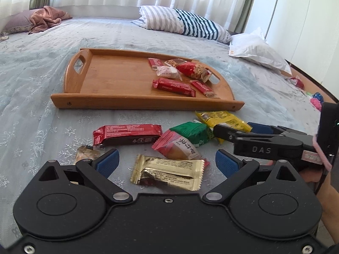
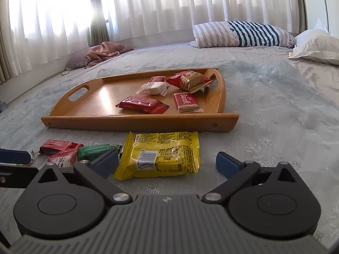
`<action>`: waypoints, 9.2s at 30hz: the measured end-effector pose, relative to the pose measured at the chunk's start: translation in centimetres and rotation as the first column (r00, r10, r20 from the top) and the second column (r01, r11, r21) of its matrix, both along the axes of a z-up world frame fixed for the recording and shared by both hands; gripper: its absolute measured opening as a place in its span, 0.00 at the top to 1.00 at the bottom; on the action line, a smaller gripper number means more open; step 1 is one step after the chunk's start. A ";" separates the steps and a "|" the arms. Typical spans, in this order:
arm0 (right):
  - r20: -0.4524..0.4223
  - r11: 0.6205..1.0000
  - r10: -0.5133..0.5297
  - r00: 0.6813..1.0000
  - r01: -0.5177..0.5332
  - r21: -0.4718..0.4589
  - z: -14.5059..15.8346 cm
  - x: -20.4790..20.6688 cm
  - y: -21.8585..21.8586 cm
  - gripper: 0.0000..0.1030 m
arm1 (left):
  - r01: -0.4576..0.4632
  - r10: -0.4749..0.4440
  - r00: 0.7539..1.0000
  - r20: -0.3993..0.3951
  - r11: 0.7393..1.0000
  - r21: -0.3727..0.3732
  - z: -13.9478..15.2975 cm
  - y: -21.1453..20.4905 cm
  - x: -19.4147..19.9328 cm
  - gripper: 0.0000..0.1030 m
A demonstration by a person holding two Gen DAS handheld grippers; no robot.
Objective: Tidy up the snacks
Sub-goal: 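Withdraw both tools to the pile, left over gold packet, right over yellow packet, then grasp the gold foil packet with left tool while right tool grasps the yellow packet, then carry the gold packet with left tool while right tool carries yellow packet to tray, then open left tool over tray while right tool releases the yellow packet there, then withdraw both tools from the tray back toward the remaining snack pile, then grasp the cream wafer with left tool while right tool approaches the white packet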
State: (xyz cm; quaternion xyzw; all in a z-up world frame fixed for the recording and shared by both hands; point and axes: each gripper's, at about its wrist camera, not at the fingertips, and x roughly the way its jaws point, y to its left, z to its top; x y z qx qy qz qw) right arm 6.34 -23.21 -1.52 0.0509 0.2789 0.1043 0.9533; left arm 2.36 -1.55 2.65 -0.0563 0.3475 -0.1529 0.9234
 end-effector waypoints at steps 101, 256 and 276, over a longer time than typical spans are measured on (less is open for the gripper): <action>-0.045 0.973 -0.081 0.996 0.070 -0.218 1.6 -2.3 3.3 0.40 | -0.094 0.090 0.993 0.072 0.993 0.068 3.0 3.3 0.6 0.48; 0.117 0.989 0.133 0.984 -0.125 -0.073 2.7 -4.3 8.6 0.00 | -0.073 0.074 0.997 -0.014 0.994 0.083 1.8 6.1 1.7 0.07; 0.040 0.997 0.076 0.996 -0.076 -0.004 0.5 -5.1 9.9 0.43 | -0.082 0.085 0.995 -0.045 0.995 0.056 0.1 5.9 0.0 0.45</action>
